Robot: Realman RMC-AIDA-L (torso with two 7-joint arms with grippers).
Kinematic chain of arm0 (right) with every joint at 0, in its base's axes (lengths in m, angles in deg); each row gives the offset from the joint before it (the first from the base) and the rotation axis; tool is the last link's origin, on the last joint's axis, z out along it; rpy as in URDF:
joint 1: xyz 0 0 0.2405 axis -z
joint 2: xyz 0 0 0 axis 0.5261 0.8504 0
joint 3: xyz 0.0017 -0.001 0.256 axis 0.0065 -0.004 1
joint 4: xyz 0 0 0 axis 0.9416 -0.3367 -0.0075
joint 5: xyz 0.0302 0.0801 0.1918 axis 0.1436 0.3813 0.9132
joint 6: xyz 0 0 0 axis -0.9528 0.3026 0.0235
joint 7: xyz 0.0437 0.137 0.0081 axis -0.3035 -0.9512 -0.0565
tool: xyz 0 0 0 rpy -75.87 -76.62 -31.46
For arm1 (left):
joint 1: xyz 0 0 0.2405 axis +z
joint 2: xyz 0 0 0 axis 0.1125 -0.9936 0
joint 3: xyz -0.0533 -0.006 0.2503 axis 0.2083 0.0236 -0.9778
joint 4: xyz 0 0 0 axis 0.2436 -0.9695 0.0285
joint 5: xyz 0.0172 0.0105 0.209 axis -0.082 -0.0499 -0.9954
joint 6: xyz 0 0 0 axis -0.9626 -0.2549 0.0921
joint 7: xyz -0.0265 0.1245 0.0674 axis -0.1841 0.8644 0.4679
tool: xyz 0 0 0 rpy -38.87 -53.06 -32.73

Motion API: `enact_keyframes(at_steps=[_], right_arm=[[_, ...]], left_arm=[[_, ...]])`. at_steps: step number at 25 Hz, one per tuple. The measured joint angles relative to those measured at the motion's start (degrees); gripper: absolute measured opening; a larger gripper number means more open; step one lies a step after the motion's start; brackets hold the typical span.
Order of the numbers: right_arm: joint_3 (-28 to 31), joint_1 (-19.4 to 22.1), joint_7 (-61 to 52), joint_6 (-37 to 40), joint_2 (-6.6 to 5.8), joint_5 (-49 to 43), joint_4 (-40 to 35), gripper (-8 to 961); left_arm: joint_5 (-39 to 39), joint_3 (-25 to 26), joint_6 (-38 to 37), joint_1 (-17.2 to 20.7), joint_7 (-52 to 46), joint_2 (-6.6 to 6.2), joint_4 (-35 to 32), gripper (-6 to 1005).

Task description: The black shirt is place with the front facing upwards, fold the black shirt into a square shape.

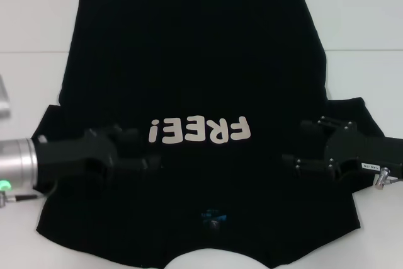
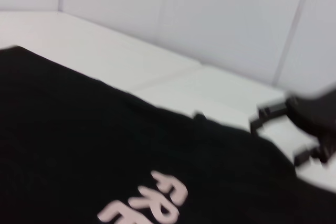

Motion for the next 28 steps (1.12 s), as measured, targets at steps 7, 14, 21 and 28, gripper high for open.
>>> enact_keyframes(at_steps=[7,14,21,28], right_arm=[[0.14,-0.05,-1.73,0.44,-0.15,0.1,-0.24,911],[0.06,-0.04,-1.8,0.33,-0.01,0.03,-0.27,911],[-0.01,-0.31,-1.86,0.37,0.12,0.08,-0.25,911],[-0.01,-0.5,-1.86,0.28,0.14,0.21,-0.24,912]], left_arm=[[-0.94,4.1,-3.71,-0.49,-32.85,-6.25,-3.41,930],[-13.34,4.47,-4.93,-1.81,-58.97,-10.78,-9.69,928],[-21.01,4.52,-2.42,-2.91,-67.76,-11.86,-10.71,927],[-23.97,4.03,1.79,-3.76,-69.87,-11.64,-7.61,926]])
